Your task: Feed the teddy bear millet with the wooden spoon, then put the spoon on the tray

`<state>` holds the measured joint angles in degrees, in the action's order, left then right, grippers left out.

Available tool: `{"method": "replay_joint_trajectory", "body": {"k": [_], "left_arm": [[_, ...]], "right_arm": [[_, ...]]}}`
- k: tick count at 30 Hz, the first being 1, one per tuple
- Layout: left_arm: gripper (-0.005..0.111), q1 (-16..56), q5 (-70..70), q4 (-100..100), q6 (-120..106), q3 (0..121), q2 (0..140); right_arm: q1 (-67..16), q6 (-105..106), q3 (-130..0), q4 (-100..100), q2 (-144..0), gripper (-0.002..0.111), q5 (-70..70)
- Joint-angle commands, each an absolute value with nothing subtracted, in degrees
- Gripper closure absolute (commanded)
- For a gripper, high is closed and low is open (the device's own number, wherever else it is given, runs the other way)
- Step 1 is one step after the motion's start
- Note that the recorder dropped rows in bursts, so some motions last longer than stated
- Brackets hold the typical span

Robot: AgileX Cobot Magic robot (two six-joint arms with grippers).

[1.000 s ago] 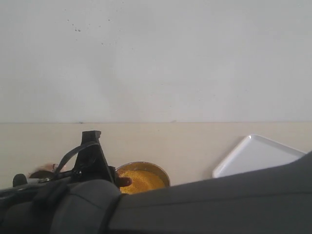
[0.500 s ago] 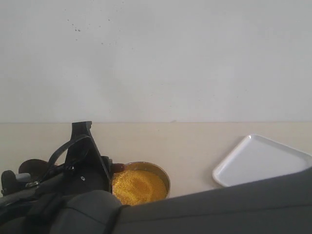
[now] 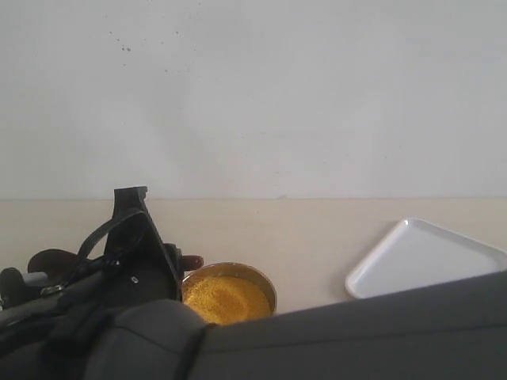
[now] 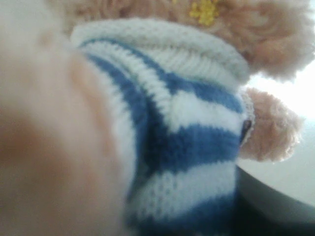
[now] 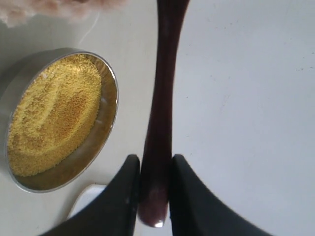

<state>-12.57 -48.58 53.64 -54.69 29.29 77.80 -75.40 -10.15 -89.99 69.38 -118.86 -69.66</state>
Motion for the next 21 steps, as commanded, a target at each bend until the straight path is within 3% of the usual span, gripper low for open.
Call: {"method": "replay_joint_trajectory", "body": {"k": [1,11,21], "left_arm": [[0.101,-12.8,-49.1,54.6,-55.0,29.2,77.4],[0.101,-12.8,-49.1,54.6,-55.0,29.2,77.4],[0.101,-12.8,-49.1,54.6,-55.0,29.2,77.4]], "right_arm": [[-74.9,-10.4,-89.8,68.5,-116.1,0.109,-70.0],[-68.7,-10.6,-88.9,50.9,-106.5,0.109,-70.0],[-59.0,-3.5,-77.4,46.4,-97.2,0.109,-70.0]]}}
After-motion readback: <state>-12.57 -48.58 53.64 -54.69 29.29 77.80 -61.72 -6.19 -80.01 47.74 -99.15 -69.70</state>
